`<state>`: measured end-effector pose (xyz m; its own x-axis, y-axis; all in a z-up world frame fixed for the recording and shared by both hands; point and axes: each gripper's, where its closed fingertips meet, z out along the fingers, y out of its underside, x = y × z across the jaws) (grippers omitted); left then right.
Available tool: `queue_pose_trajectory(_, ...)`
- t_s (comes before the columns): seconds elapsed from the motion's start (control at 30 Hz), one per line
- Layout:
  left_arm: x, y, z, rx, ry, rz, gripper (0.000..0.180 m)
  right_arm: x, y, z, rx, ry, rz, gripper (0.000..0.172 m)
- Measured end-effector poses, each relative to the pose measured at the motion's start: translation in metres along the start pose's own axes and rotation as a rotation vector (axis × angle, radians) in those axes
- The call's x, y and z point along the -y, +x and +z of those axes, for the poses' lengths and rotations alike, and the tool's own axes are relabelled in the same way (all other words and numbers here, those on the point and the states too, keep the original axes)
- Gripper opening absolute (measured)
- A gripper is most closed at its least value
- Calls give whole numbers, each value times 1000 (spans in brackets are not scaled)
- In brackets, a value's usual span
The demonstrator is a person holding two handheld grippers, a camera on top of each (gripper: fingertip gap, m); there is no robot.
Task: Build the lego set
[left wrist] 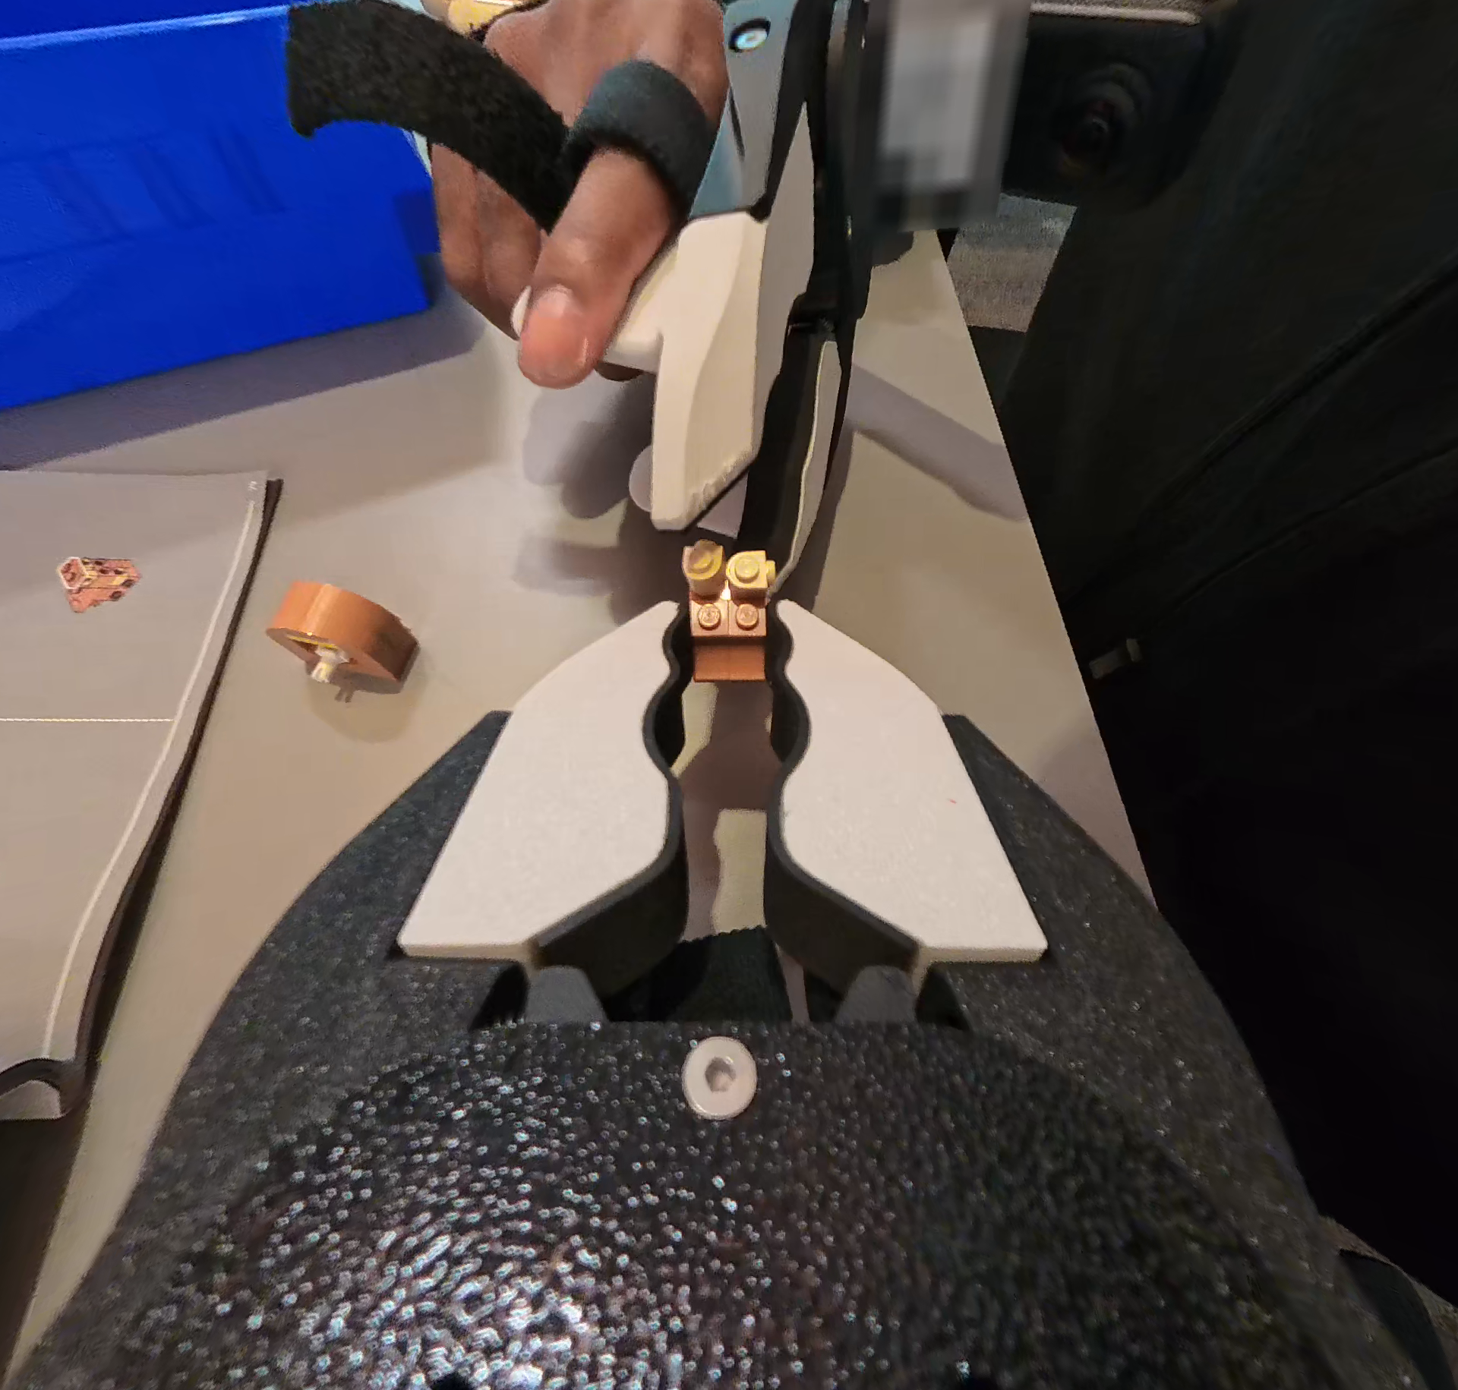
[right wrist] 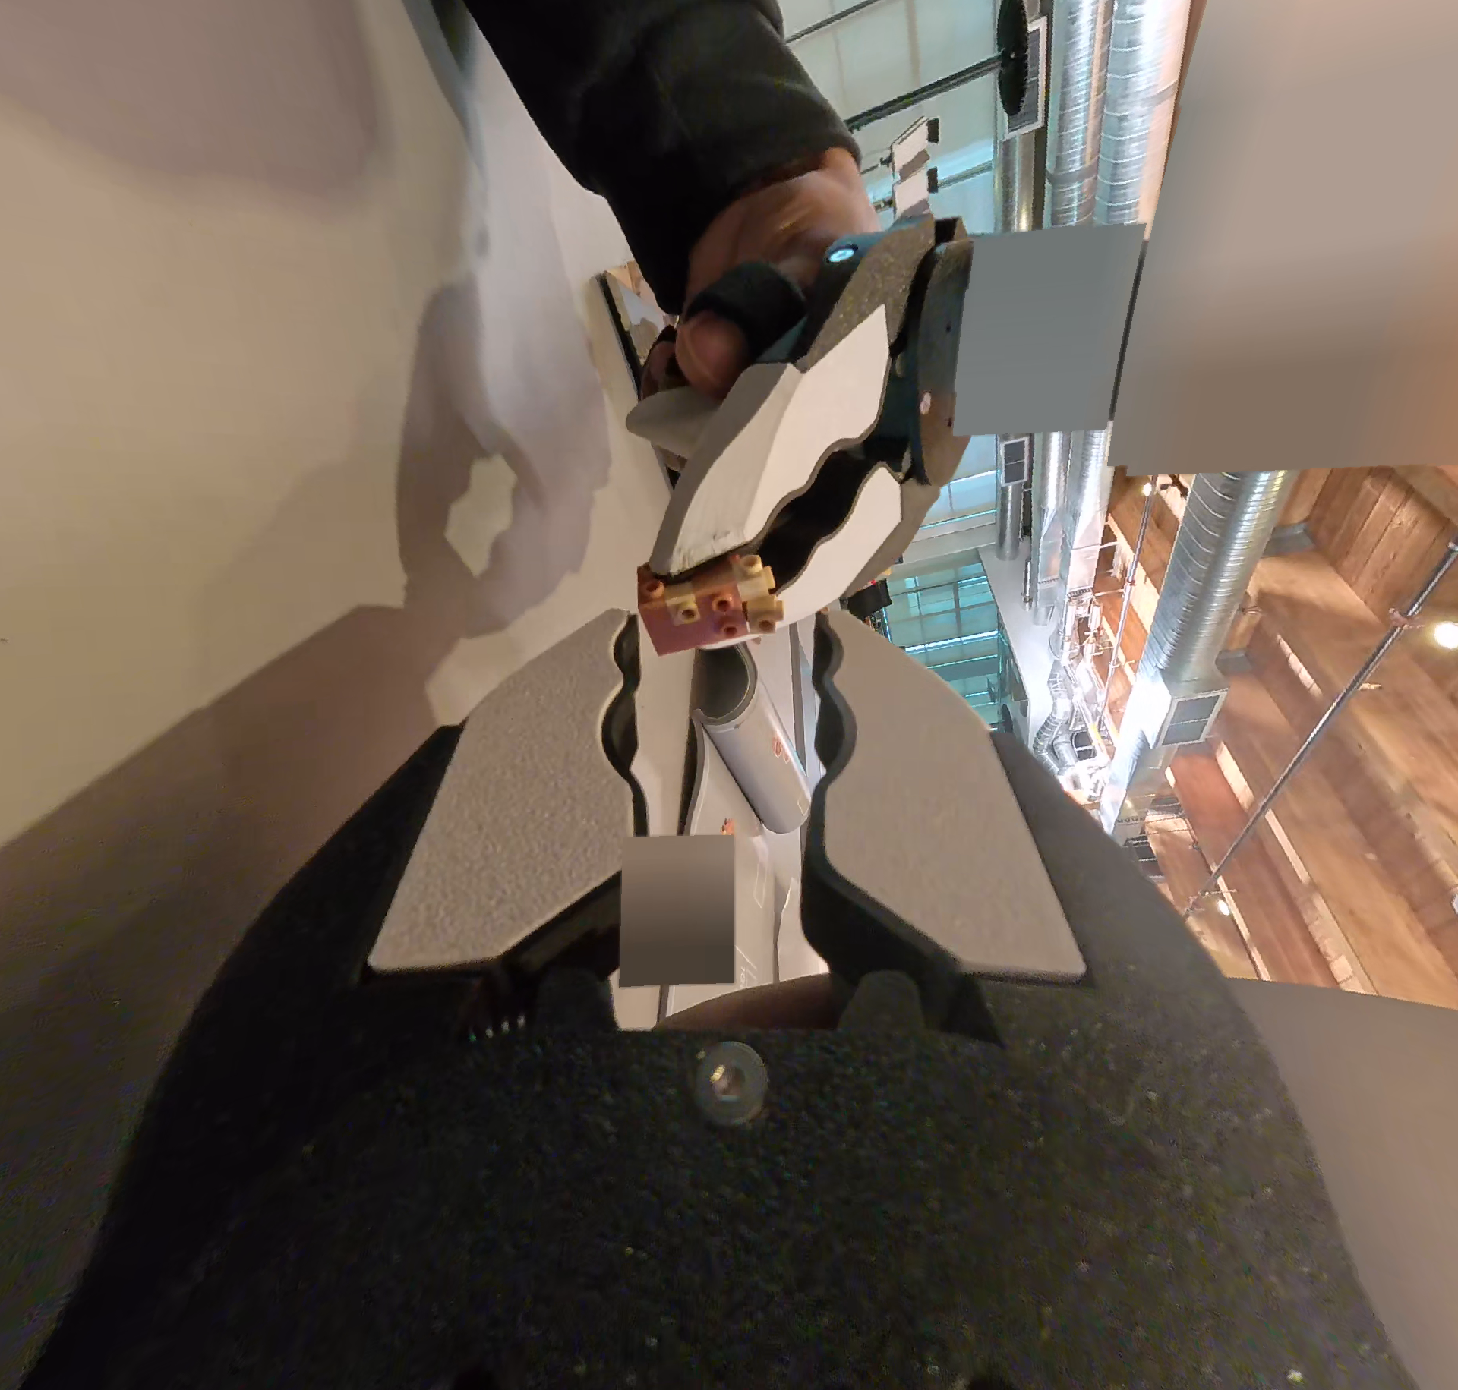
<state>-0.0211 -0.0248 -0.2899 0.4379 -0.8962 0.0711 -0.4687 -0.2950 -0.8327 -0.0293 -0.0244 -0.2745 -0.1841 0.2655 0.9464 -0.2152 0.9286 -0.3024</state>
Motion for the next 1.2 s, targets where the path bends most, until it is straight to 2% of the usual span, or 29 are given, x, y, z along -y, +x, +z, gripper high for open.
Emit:
queue_pose_trajectory(0.6,-4,3,2,-23,-28,-13,16,1,-9,5,32,-9,-27,34)
queue_pose_trajectory(1.2,-9,10,10,-92,-79,-63,16,4,-19,1,152,7,6,34)
